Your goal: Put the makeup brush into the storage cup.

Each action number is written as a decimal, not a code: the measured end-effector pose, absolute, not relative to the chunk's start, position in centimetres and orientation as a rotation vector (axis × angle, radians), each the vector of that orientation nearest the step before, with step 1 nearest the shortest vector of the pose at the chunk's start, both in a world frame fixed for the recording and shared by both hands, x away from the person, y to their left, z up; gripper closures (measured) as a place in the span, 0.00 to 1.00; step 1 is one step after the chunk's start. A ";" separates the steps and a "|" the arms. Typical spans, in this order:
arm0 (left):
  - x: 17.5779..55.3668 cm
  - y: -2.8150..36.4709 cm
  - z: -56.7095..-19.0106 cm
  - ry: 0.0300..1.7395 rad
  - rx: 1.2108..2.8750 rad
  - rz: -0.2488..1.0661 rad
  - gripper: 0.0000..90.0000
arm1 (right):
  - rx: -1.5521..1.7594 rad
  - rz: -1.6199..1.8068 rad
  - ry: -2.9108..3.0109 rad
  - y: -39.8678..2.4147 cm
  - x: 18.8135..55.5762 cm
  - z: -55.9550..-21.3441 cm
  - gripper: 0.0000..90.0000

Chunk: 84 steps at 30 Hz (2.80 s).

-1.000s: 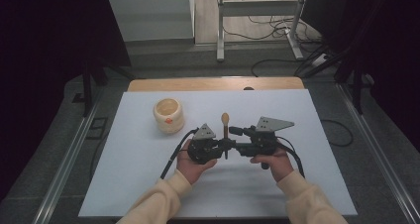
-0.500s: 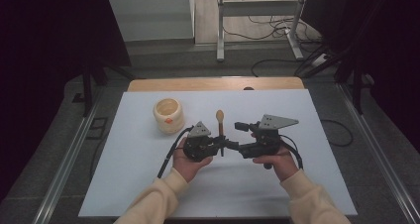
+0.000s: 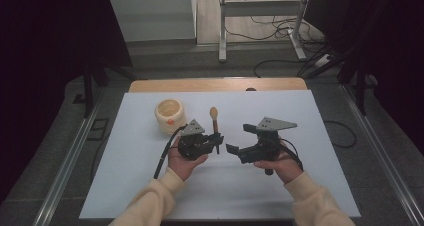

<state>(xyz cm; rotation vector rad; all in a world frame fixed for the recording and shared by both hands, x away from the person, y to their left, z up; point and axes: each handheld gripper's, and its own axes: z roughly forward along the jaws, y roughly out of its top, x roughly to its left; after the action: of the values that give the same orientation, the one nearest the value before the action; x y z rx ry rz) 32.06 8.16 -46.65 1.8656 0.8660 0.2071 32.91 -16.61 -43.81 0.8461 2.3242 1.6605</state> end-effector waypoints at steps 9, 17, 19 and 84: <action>32.2 10.1 -45.9 0.896 1.833 0.232 0.88 | 0.886 1.626 2.319 -17.5 33.2 -44.1 0.00; 32.3 12.0 -45.2 0.921 1.807 0.264 0.88 | 0.867 1.609 2.308 -18.5 33.4 -44.1 0.00; 32.2 12.3 -45.0 0.925 1.798 0.269 0.88 | 0.879 1.590 2.301 -18.7 33.5 -44.0 0.00; 34.0 19.5 -39.8 1.044 1.736 0.421 0.88 | 0.959 1.548 2.261 -22.3 32.4 -44.5 0.04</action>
<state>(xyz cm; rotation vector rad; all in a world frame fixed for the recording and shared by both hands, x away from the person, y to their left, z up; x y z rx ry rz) 34.01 19.53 -39.77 1.7355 1.0439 0.4207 32.39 -22.32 -44.47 0.9587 2.2613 1.5481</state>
